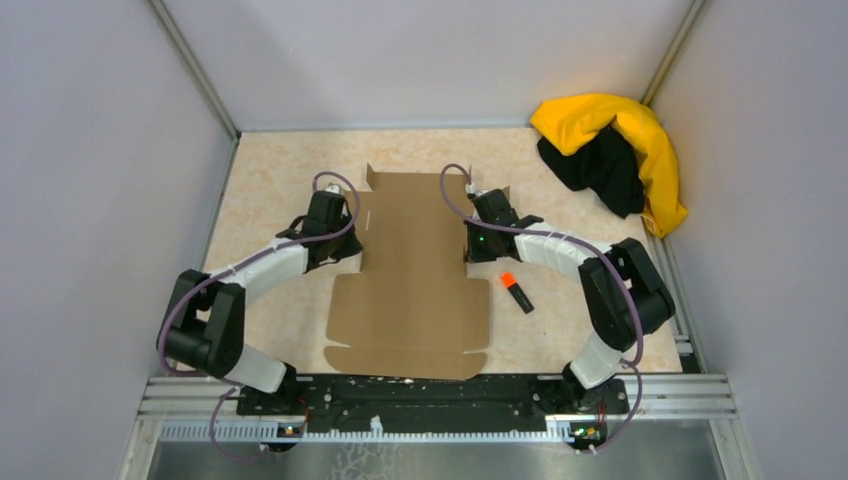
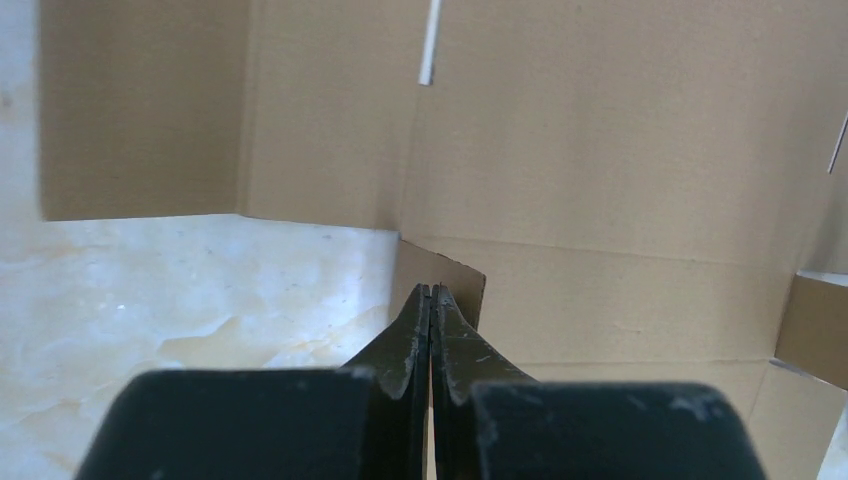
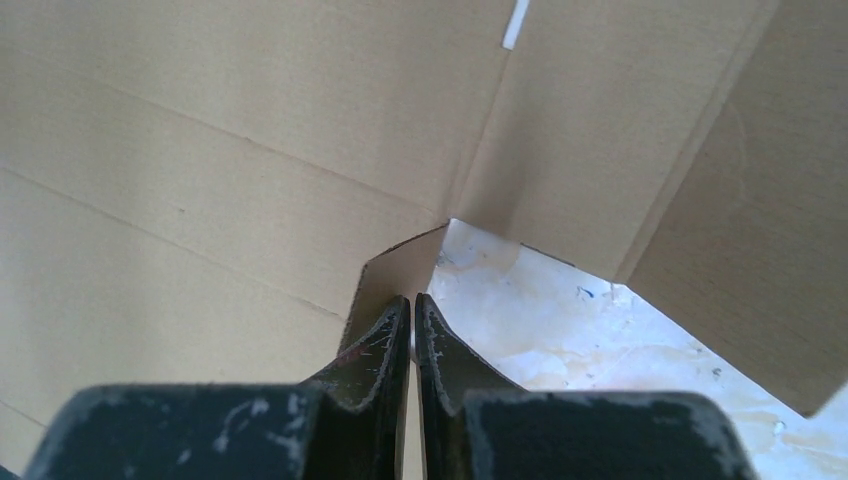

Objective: Fold the paper box

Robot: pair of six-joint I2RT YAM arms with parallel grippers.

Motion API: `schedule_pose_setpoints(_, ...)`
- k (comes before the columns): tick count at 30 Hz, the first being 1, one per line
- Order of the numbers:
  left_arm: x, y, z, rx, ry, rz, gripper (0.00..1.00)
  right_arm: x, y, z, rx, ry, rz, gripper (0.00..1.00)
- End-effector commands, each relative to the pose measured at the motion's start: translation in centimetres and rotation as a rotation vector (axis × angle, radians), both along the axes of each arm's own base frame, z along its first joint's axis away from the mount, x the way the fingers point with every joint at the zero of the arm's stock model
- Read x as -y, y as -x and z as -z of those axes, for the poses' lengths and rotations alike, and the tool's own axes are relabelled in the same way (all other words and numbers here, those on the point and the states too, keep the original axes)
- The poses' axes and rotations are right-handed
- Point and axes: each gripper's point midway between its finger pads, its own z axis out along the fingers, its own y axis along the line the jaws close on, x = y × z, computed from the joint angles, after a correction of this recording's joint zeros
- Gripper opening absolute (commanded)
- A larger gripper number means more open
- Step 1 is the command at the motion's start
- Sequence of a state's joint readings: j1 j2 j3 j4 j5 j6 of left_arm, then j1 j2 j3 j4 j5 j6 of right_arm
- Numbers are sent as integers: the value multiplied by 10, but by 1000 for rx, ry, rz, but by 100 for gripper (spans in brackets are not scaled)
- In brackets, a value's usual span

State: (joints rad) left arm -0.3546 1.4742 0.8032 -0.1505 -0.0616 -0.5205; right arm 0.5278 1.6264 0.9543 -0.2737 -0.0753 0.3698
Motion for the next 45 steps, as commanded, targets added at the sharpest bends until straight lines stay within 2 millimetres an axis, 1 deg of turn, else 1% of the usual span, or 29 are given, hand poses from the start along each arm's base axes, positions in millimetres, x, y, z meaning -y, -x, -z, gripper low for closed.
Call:
schedule_pose_setpoints(1,17,-6,3,-2,-9,13,2,-24,-14,-10,44,-33,-22,5)
schedule_pose_setpoints(4,23,-2,14,-25,-26,26,2,-31,-12,-2,31,-32,-35,5)
schedule_pose_setpoints(11,34,6,41,-72,-53,51,3,-46,-6,29,-16,0,-65,5)
schedule_pose_setpoints(14,39,10,54,-96,-69,62,3,-46,-4,43,-37,28,-61,4)
schedule_pose_setpoints(16,39,11,63,-110,-81,60,3,-46,-5,51,-50,43,-59,4)
schedule_pose_setpoints(19,40,6,70,-113,-95,57,3,-47,-11,56,-50,57,-52,3)
schedule_pose_setpoints(21,42,-1,72,-107,-105,63,3,-50,-17,57,-42,63,-56,3)
schedule_pose_setpoints(24,47,-13,68,-93,-110,75,4,-55,-29,54,-26,77,-75,3)
schedule_pose_setpoints(26,52,-18,57,-78,-100,89,8,-59,-36,42,-5,66,-99,3)
schedule_pose_setpoints(28,55,-20,38,-52,-80,100,15,-62,-40,22,32,46,-117,4)
schedule_pose_setpoints(29,56,-20,28,-36,-72,104,20,-62,-42,8,55,31,-122,6)
schedule_pose_setpoints(31,55,-21,1,13,-61,114,31,-62,-42,-21,103,-11,-142,18)
schedule_pose_setpoints(34,53,-26,-44,103,-59,119,48,-55,-45,-68,178,-78,-142,36)
schedule_pose_setpoints(35,51,-28,-59,136,-59,115,53,-54,-45,-83,202,-107,-148,42)
schedule_pose_setpoints(37,46,-32,-82,189,-64,102,65,-46,-48,-108,240,-143,-142,49)
schedule_pose_setpoints(39,41,-35,-94,204,-60,98,74,-34,-56,-128,284,-159,-135,56)
schedule_pose_setpoints(40,39,-36,-97,203,-57,94,77,-26,-62,-135,308,-149,-134,60)
schedule_pose_setpoints(43,38,-31,-96,171,-50,97,97,-5,-84,-148,342,-136,-152,68)
schedule_pose_setpoints(45,43,-23,-92,148,-23,124,98,10,-106,-154,376,-170,-135,74)
